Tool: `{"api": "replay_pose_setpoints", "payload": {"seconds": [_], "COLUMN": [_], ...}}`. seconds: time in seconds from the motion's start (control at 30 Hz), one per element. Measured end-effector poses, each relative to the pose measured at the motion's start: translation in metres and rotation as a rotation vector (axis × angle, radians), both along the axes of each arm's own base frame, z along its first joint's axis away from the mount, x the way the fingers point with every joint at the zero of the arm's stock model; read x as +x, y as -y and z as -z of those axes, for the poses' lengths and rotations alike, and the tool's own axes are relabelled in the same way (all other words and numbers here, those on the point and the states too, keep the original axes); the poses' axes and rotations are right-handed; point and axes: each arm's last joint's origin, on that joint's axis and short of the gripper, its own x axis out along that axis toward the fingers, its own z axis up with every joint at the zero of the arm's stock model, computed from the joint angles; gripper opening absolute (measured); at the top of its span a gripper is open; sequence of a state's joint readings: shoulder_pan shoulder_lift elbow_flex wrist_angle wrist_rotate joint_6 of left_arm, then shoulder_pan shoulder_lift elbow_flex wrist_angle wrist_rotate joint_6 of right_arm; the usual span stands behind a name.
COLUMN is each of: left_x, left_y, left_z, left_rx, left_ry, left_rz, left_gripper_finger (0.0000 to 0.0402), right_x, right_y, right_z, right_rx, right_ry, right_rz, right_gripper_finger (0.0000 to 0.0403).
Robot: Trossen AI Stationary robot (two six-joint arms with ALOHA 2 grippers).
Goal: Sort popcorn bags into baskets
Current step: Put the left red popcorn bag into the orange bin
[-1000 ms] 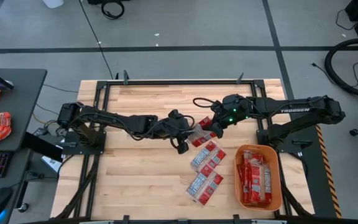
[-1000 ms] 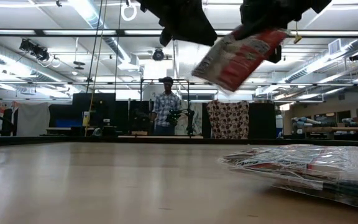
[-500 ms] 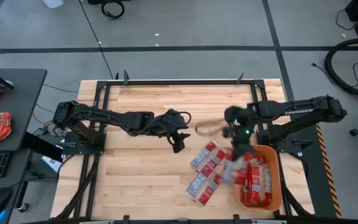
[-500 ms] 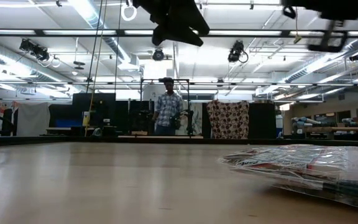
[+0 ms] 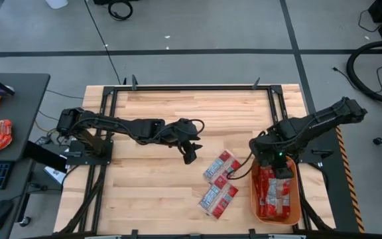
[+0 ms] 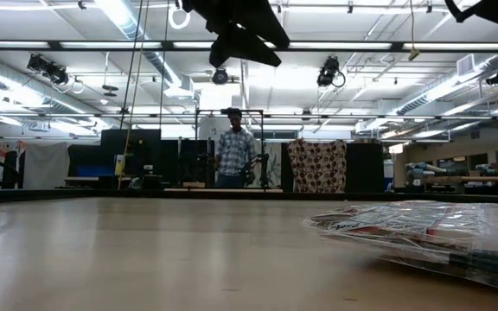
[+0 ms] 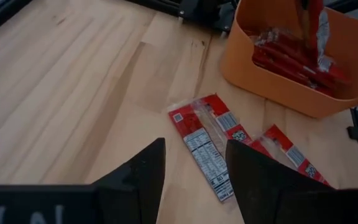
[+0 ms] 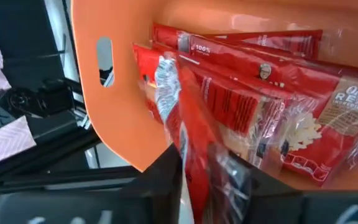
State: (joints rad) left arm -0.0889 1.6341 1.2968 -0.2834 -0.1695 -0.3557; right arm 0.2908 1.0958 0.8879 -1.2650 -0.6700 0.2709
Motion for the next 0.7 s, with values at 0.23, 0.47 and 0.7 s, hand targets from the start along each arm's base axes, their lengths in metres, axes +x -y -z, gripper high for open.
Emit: {"api": "replay_pose_setpoints", "payload": {"seconds": [0.23, 0.47, 0.7], "left_x": [0.000, 0.002, 0.003], "left_y": [0.001, 0.001, 0.001], "left_z": [0.001, 0.004, 0.006], "left_rx": [-0.009, -0.007, -0.005], "left_ry": [-0.002, -0.010, -0.015], "left_rz": [0.016, 0.012, 0.013], "left_gripper_finger": [0.0172, 0.0172, 0.0172], "right_x": [-0.001, 0.004, 0.004], "right_y": [-0.004, -0.012, -0.001], "right_z": [0.002, 0.009, -0.003], "right_rx": [-0.031, -0.072, -0.060], "right_ry": [-0.016, -0.055, -0.119], "right_rz": [-0.007, -0.045, 0.056], "right_gripper_finger": [0.0151, 0.0214, 0.0232]}}
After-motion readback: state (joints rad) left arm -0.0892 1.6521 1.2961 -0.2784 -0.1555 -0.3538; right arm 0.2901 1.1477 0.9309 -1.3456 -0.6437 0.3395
